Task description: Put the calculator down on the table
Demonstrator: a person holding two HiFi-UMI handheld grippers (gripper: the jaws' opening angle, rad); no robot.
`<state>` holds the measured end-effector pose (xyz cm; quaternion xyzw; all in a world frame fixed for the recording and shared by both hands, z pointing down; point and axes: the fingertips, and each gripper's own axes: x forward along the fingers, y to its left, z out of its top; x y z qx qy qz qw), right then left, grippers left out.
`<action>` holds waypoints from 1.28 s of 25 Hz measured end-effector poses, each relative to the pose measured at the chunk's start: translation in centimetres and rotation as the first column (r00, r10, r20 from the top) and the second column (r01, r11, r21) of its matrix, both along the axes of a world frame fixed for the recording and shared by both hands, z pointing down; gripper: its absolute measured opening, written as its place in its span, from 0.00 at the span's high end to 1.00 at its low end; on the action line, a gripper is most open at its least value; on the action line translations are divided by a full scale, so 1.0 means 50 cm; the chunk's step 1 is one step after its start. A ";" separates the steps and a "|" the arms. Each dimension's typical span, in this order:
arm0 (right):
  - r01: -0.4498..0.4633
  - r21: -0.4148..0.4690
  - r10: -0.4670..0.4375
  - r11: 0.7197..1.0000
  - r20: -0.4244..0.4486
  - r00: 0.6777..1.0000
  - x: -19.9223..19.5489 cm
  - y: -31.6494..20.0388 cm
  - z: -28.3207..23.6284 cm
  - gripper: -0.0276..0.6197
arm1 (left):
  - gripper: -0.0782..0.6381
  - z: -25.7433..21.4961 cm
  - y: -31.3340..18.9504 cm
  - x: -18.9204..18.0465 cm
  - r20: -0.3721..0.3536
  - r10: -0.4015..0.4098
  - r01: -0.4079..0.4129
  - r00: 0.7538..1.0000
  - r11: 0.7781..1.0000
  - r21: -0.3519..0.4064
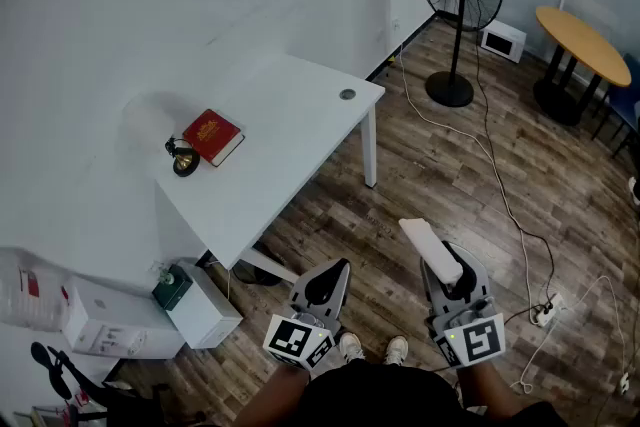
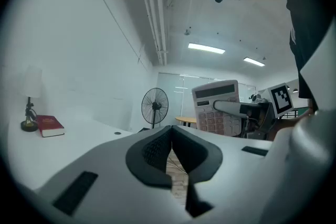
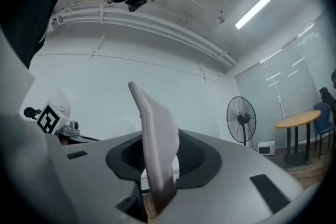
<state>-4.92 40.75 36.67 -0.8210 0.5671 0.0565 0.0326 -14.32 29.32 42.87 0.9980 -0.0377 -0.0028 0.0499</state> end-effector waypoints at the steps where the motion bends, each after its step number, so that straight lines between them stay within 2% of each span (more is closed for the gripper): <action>1: 0.000 -0.002 0.000 1.000 0.000 1.000 -0.004 -0.004 -0.002 0.73 | 0.86 -0.001 -0.003 -0.003 0.002 0.003 -0.003 1.000 1.000 -0.003; 10: 0.004 -0.016 -0.004 1.000 -0.017 1.000 -0.039 -0.046 -0.013 0.73 | 0.86 -0.004 -0.038 -0.031 0.010 0.000 0.001 1.000 1.000 -0.010; 14: 0.013 -0.004 -0.013 1.000 0.016 1.000 -0.057 -0.078 -0.016 0.73 | 0.86 -0.009 -0.068 -0.058 0.008 -0.004 0.004 1.000 1.000 0.003; 23: 0.006 0.005 -0.006 1.000 0.042 0.999 -0.094 -0.150 -0.015 0.73 | 0.86 -0.001 -0.165 -0.108 0.016 -0.030 0.030 0.999 0.999 -0.020; 28: 0.010 0.001 -0.010 1.000 0.076 0.997 -0.097 -0.185 -0.002 0.73 | 0.86 0.006 -0.200 -0.113 0.015 -0.033 0.033 0.999 0.999 -0.025; 32: 0.014 0.014 -0.016 1.000 0.084 0.996 -0.067 -0.220 -0.001 0.73 | 0.86 0.013 -0.236 -0.088 0.026 -0.053 0.054 0.998 0.998 -0.027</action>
